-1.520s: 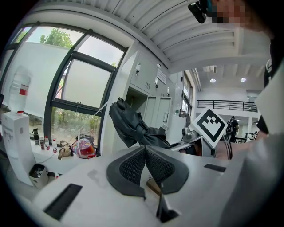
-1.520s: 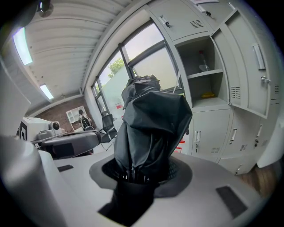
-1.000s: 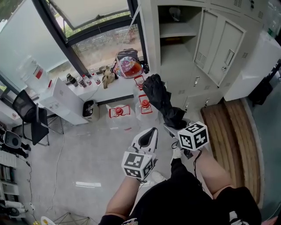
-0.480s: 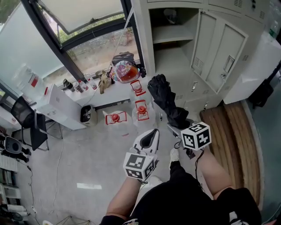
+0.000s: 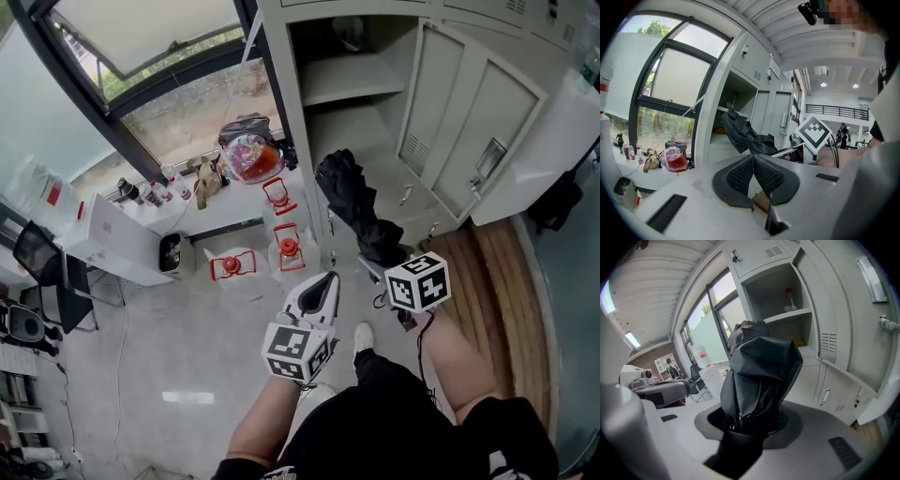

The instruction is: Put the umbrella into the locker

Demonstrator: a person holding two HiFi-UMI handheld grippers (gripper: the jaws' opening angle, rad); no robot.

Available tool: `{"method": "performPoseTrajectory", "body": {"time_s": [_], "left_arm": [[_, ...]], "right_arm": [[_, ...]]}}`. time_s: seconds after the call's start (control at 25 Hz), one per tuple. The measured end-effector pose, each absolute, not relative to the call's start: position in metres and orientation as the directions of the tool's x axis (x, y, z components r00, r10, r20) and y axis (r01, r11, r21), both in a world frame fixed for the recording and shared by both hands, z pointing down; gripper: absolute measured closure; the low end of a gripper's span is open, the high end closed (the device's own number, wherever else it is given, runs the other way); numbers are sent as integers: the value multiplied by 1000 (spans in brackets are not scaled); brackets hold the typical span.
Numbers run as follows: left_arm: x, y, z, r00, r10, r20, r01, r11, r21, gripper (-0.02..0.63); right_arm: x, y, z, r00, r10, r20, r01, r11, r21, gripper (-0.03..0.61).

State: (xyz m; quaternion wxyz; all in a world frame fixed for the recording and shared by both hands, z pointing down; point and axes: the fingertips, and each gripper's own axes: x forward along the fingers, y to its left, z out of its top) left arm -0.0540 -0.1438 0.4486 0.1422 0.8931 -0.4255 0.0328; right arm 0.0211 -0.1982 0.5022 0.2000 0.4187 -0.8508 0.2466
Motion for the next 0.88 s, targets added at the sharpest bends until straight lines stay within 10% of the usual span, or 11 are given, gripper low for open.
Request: {"method": "performPoseTrajectory", "body": {"time_s": [0.88], "left_arm": [[-2, -262, 443, 617, -763, 194, -786, -588, 189, 597]], "right_arm": [[58, -357, 501, -531, -592, 606, -794, 598, -111, 360]]}}
